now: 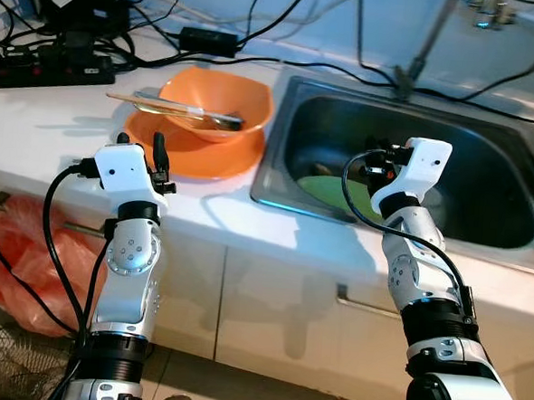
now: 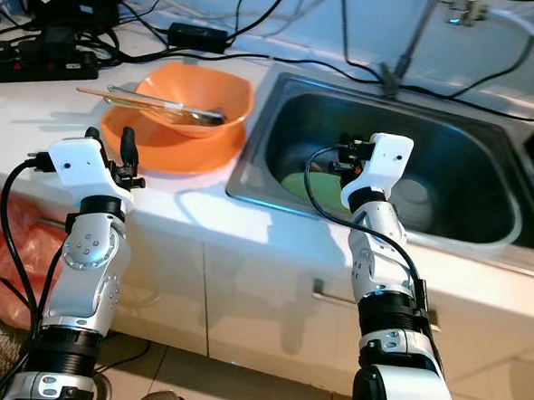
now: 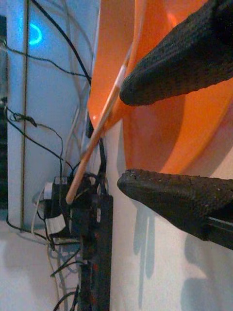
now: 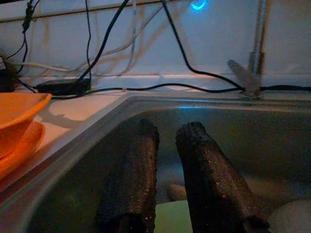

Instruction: Kitchen organization

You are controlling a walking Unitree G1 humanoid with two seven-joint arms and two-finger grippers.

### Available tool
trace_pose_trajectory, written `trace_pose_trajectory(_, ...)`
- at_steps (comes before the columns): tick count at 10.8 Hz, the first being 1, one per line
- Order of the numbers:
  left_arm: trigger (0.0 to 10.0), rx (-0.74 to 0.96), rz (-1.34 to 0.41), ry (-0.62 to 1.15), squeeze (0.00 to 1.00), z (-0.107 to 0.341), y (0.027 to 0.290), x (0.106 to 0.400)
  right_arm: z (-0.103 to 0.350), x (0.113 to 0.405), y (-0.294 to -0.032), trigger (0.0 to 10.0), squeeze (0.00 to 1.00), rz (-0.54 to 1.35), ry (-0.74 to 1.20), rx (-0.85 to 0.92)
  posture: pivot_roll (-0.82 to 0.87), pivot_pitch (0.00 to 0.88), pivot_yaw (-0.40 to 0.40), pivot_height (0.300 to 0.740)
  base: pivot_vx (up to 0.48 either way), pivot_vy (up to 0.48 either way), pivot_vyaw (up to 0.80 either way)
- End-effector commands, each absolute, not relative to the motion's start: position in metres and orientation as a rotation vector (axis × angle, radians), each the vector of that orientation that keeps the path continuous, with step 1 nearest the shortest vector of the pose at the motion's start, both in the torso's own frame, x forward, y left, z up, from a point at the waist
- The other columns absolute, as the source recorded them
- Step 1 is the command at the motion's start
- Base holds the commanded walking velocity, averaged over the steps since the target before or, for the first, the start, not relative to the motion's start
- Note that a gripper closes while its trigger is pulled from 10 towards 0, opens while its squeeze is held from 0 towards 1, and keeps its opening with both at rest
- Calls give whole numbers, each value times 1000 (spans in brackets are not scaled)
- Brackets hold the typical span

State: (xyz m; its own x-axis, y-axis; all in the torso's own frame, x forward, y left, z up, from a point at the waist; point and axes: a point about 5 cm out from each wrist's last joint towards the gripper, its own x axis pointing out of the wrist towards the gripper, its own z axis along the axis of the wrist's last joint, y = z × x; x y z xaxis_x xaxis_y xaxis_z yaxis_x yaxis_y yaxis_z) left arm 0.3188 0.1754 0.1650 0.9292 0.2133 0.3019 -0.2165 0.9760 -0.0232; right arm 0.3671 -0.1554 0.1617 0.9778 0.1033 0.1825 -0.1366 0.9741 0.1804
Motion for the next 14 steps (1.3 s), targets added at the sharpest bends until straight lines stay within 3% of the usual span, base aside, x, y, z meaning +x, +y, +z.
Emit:
trace_pose_trajectory(1, 10000, -2, 200, -354, 0, 176, 170, 317, 162, 367, -160, 10000, 0, 107, -175, 191, 130, 75, -80, 740, 0, 0, 0)
trace_pose_trajectory(5, 10000, -72, 254, -369, 0, 183, 179, 315, 162, 368, -156, 10000, 0, 119, -171, 195, 139, 73, -82, 740, 0, 0, 0)
trace_pose_trajectory(8, 10000, -238, 219, -344, 0, 193, 174, 333, 162, 368, -157, 10000, 0, 115, -173, 196, 130, 74, -78, 740, 0, 0, 0)
trace_pose_trajectory(14, 10000, -347, 224, -349, 0, 208, 172, 355, 162, 368, -157, 10000, 0, 112, -174, 198, 119, 71, -73, 740, 0, 0, 0)
